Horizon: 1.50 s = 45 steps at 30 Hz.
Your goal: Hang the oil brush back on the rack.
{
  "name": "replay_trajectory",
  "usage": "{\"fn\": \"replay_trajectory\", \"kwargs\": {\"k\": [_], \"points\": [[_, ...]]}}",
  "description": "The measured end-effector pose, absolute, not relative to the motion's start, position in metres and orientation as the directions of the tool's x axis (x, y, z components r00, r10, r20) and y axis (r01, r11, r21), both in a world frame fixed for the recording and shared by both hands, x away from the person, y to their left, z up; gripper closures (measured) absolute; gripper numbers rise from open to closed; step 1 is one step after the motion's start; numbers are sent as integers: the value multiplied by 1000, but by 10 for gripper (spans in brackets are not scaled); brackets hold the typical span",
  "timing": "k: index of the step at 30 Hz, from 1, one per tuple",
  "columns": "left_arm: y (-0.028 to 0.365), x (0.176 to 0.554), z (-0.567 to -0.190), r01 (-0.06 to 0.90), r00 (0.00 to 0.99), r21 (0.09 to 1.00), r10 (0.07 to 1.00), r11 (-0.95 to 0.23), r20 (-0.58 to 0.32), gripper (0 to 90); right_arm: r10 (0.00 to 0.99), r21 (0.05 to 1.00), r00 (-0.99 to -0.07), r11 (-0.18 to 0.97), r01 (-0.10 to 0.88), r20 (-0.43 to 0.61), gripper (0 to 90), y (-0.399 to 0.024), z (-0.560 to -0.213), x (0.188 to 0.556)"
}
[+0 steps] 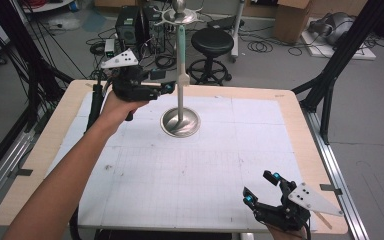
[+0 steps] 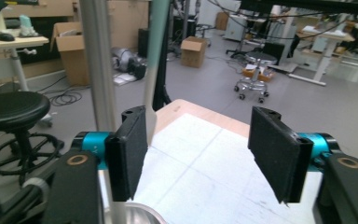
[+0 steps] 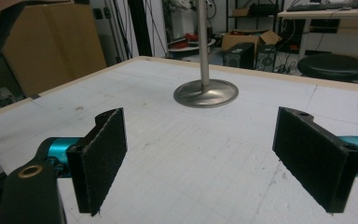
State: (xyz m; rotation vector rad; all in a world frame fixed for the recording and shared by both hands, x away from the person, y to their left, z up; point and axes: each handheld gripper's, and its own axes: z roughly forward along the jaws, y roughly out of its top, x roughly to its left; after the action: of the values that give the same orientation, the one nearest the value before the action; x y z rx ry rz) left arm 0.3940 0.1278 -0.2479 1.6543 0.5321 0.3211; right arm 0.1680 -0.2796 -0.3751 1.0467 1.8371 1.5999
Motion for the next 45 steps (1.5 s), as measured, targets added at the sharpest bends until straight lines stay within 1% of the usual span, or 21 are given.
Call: {"fn": "replay_trajectory", "kwargs": {"k": [5, 7, 11, 13, 18, 25, 30, 33, 35, 39, 45], "points": [[140, 365, -267, 157, 858, 986, 503, -62, -105, 240, 804, 970, -579, 15, 244, 134, 165, -283, -380, 168], [146, 354, -278, 154, 849, 987, 518, -52, -105, 175, 808, 968, -574, 18, 252, 134, 165, -284, -382, 168], [162, 328, -301, 132, 833, 991, 545, -24, -98, 175, 818, 966, -562, 27, 258, 127, 165, -287, -385, 168], [170, 316, -310, 115, 826, 993, 557, -23, -83, 175, 827, 966, -548, 26, 258, 124, 165, -290, -386, 166], [193, 285, -334, 107, 810, 994, 582, -22, -74, 176, 838, 967, -530, 15, 254, 126, 165, -294, -387, 163], [220, 252, -359, 107, 790, 994, 606, 12, -92, 178, 838, 964, -532, 30, 265, 120, 165, -290, -390, 165], [237, 238, -384, 125, 741, 992, 664, 4, -96, 178, 846, 964, -520, 31, 264, 115, 167, -288, -389, 167], [243, 234, -393, 142, 724, 990, 682, -1, -104, 178, 849, 964, -515, 27, 264, 117, 167, -288, -389, 168], [247, 232, -395, 139, 721, 990, 687, -10, -94, 178, 850, 964, -513, 24, 266, 121, 167, -287, -389, 168], [253, 229, -396, 135, 707, 991, 699, 20, -110, 178, 842, 963, -527, 35, 268, 116, 167, -283, -389, 169], [255, 230, -396, 133, 702, 991, 703, 20, -109, 178, 841, 958, -525, 33, 285, 128, 167, -280, -391, 172]]}}
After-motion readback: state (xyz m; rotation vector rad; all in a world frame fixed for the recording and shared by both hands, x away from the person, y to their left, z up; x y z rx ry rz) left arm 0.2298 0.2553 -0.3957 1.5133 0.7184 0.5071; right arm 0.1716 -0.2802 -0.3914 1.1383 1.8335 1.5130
